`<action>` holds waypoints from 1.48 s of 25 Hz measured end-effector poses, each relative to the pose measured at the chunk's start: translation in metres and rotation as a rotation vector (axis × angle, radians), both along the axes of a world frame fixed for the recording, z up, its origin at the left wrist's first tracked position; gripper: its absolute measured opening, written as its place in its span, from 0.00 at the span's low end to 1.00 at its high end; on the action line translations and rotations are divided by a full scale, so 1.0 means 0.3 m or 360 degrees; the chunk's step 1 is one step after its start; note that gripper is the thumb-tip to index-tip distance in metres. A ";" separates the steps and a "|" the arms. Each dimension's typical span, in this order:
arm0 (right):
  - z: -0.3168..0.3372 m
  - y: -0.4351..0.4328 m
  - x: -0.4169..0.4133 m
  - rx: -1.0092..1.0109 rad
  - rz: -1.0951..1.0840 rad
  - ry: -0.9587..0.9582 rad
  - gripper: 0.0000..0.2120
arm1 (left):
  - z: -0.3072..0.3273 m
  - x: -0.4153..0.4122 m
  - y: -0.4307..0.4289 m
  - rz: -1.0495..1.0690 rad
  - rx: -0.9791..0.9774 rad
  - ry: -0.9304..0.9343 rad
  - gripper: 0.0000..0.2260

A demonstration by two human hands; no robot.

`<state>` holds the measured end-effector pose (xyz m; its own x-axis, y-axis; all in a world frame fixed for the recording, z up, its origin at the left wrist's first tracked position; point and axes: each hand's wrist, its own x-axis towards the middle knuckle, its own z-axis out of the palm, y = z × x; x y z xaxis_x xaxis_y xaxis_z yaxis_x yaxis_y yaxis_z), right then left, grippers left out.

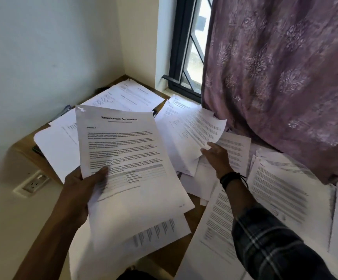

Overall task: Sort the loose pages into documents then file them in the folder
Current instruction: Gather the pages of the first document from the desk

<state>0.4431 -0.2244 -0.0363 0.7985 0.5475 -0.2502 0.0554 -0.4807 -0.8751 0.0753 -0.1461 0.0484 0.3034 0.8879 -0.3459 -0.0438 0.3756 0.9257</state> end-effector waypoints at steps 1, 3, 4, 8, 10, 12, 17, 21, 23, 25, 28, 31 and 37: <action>0.000 0.023 0.014 0.0014 -0.0020 -0.0014 0.18 | 0.000 -0.008 -0.005 0.0036 -0.0004 -0.0003 0.18; 0.014 0.041 0.021 0.0072 -0.0141 -0.0114 0.14 | 0.008 -0.019 -0.019 0.0078 0.0038 0.0014 0.19; 0.028 0.043 0.012 0.0118 -0.0222 -0.0176 0.16 | 0.012 -0.025 -0.026 0.0094 0.0062 0.0015 0.18; 0.107 -0.006 -0.085 0.0521 -0.0432 -0.0390 0.26 | 0.021 -0.041 -0.058 0.0131 0.0073 -0.0055 0.18; 0.147 -0.057 -0.139 0.0682 -0.0362 -0.0394 0.30 | 0.035 -0.035 -0.069 0.0083 0.0037 -0.0151 0.26; 0.197 -0.116 -0.180 0.0836 -0.0239 -0.0278 0.31 | 0.060 -0.018 -0.077 0.0015 0.0037 -0.0230 0.22; 0.306 -0.278 -0.201 0.0991 0.0131 0.0060 0.24 | 0.111 0.058 -0.123 -0.0188 0.0076 -0.0242 0.24; 0.364 -0.378 -0.229 0.0996 0.0320 0.0616 0.21 | 0.097 0.123 -0.167 -0.0268 0.0118 -0.0078 0.10; 0.384 -0.406 -0.254 0.0988 0.0381 0.0729 0.27 | 0.071 0.134 -0.181 -0.0324 0.0183 0.0058 0.06; 0.397 -0.440 -0.274 0.0958 0.0414 0.0622 0.34 | 0.046 0.142 -0.197 -0.0400 0.0220 0.0172 0.07; 0.400 -0.475 -0.293 0.0761 0.0405 0.0325 0.30 | 0.012 0.149 -0.212 -0.0456 0.0217 0.0225 0.11; 0.403 -0.509 -0.316 0.0652 0.0437 0.0310 0.29 | -0.001 0.166 -0.235 -0.0509 0.0168 0.0192 0.11; 0.426 -0.559 -0.344 0.0953 0.0516 0.0647 0.35 | -0.014 0.215 -0.272 -0.0689 -0.0171 -0.0129 0.17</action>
<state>0.3398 -0.3920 0.0915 0.4854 0.8709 -0.0774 -0.2673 0.0636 -0.9615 0.1398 -0.2277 0.0441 0.6685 0.6338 -0.3891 0.0678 0.4691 0.8805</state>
